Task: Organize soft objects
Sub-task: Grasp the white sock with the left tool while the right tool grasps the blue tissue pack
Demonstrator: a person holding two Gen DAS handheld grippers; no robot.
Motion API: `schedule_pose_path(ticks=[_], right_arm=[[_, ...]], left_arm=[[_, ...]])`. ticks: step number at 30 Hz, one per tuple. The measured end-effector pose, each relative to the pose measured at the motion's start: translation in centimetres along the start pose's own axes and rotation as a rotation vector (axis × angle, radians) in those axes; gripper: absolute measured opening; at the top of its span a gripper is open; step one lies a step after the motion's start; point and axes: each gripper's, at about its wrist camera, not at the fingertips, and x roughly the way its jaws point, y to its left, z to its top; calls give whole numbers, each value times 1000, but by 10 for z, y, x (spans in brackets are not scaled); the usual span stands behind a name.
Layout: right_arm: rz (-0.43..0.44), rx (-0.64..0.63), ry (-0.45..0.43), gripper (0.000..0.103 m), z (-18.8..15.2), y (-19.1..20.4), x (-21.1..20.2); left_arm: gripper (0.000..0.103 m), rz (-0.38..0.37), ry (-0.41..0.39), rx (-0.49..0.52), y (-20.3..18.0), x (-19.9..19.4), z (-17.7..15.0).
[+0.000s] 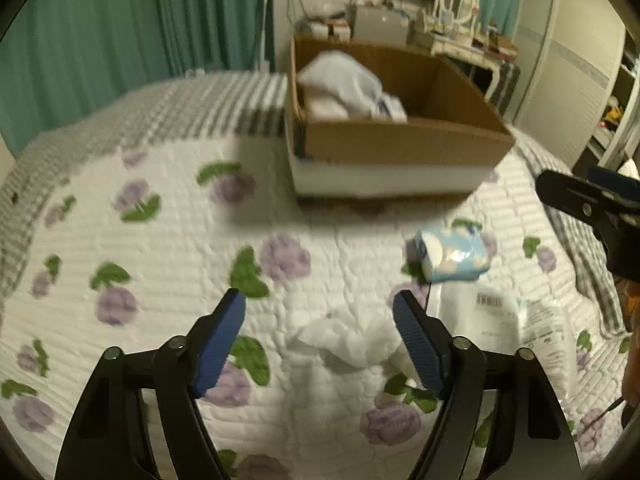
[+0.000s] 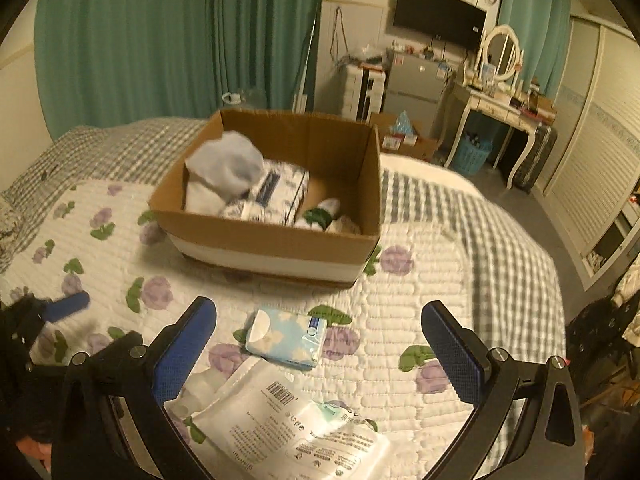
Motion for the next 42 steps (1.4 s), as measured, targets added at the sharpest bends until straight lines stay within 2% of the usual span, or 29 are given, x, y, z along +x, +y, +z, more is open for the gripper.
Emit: schedule_pose_path(ticks=[12,23,26,29,30,32,33,36,42], right_arm=[[55,3,134,103,-15,10,81],[83,-20,270,103,-36,20,144],[75,-27,305,103,-41,23,159],[91,-16,298,101,-41,22,159],[105,-10,294,99,-40,20,158],[124,-2,298,84,-40,18,156],[127,1,301,84,-40,17,155],[149,9,305,81,-41,16,148],[148,17,246,81,-39,8,113]], left_arm=[[75,-64,122,-9,-6,41,-20],[75,-79,145,-77,1,66,-27],[65,-45,131,-48,-6,66,-26],[53,-32,120,-37,-9,68,-23],[47,-27,113,-35,-9,67,-23],[37,-21,100,-34,-8,64,-24],[34,-17,91,-30,-7,63,-25],[30,-18,76,-29,-4,55,-25],[24,-10,20,9,-5,30,-24]])
